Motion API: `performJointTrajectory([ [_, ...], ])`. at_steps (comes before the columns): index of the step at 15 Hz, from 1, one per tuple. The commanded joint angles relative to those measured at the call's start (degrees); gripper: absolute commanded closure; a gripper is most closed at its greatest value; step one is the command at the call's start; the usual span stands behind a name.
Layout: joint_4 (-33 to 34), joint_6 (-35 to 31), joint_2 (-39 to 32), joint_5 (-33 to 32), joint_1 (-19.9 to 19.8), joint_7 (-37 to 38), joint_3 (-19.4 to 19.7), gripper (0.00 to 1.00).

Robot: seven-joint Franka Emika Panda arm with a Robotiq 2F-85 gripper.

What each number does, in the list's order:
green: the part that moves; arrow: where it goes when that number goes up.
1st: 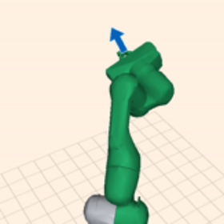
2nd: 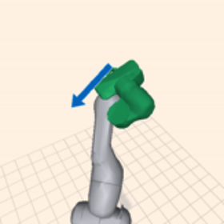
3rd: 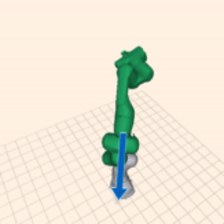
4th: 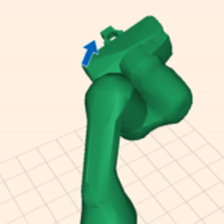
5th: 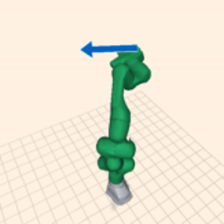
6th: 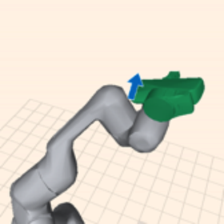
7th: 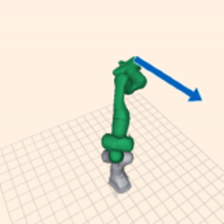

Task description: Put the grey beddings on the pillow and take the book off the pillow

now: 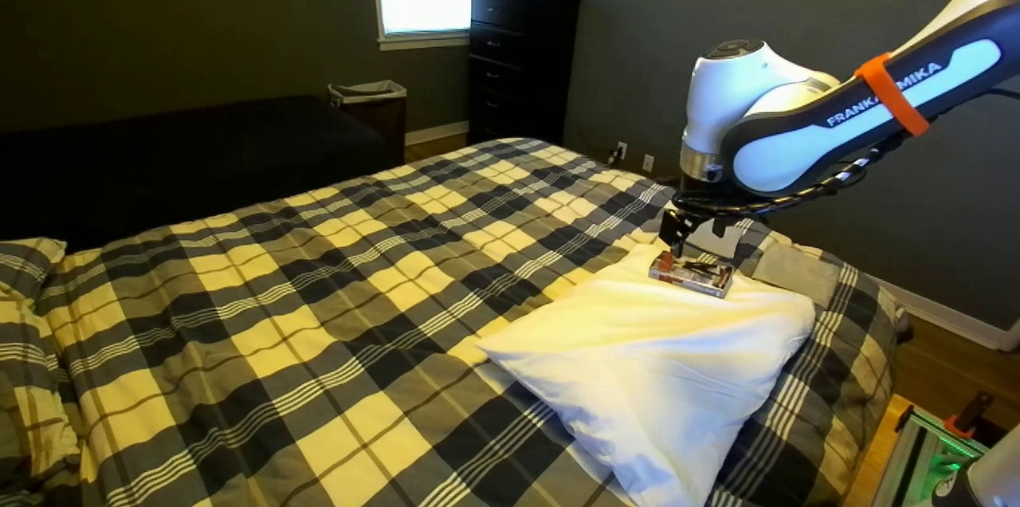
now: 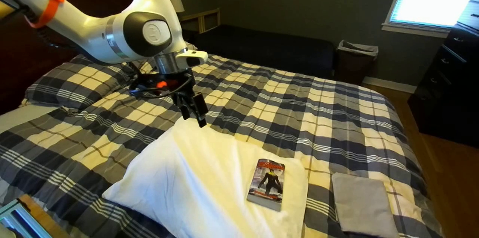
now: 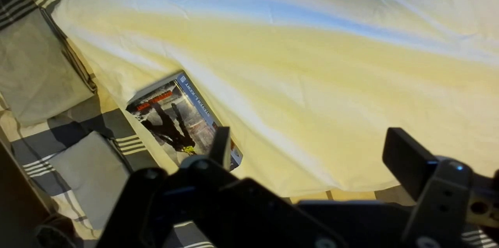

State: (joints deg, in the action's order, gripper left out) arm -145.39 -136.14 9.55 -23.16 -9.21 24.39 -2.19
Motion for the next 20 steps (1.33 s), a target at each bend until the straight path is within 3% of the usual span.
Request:
performJointTrajectory([
  [1,0.08,0.15,0.02,-0.13,0.9,0.06,0.8,0.0],
  [9,4.17,-2.04,-5.6,-3.21,-0.39,-6.79,4.4,0.0],
  [20,6.57,-10.81,-16.51,-4.04,-1.23,-17.06,11.67,0.0],
])
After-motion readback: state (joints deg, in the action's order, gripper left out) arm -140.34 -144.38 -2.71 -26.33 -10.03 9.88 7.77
